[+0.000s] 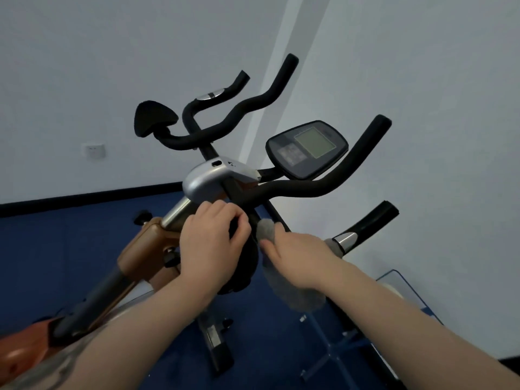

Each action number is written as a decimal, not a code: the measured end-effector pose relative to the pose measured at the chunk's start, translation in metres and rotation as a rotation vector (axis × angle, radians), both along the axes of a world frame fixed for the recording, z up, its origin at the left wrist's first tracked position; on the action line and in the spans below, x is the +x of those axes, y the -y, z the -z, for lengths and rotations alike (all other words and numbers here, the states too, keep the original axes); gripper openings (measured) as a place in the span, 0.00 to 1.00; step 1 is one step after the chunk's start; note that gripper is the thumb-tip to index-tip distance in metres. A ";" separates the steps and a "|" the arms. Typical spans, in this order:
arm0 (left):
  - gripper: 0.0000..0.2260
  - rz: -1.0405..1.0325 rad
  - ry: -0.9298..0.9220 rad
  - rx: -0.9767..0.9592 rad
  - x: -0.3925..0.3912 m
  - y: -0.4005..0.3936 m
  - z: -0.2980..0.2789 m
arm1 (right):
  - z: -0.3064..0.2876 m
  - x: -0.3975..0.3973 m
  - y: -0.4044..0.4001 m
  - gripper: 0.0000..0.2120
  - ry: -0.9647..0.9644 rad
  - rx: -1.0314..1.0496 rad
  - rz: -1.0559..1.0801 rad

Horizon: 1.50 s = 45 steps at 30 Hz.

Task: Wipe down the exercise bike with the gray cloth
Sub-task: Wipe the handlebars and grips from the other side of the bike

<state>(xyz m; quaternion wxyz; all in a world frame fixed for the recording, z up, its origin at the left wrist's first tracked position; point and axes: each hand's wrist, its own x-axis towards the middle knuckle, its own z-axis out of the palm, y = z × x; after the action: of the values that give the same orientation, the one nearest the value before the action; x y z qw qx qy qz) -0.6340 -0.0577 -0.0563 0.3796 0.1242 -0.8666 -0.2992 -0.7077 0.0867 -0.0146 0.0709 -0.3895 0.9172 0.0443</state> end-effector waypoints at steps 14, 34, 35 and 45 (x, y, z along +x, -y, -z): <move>0.12 0.014 -0.022 0.057 0.001 0.003 0.003 | 0.005 -0.010 0.008 0.20 0.014 0.002 0.024; 0.11 0.053 0.039 -0.162 0.004 0.001 -0.005 | -0.013 -0.020 -0.086 0.20 -0.451 -0.305 -0.036; 0.10 0.044 0.037 -0.140 0.004 0.001 -0.004 | -0.010 -0.017 -0.080 0.20 -0.463 -0.355 0.047; 0.13 0.053 0.041 -0.123 0.001 0.001 -0.003 | 0.006 -0.011 0.021 0.15 -0.198 0.056 0.150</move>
<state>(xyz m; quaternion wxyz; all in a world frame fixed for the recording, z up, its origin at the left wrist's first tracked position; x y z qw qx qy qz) -0.6330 -0.0584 -0.0534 0.3608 0.0838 -0.8938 -0.2530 -0.7184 0.0653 -0.0208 -0.0058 -0.3112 0.9448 0.1025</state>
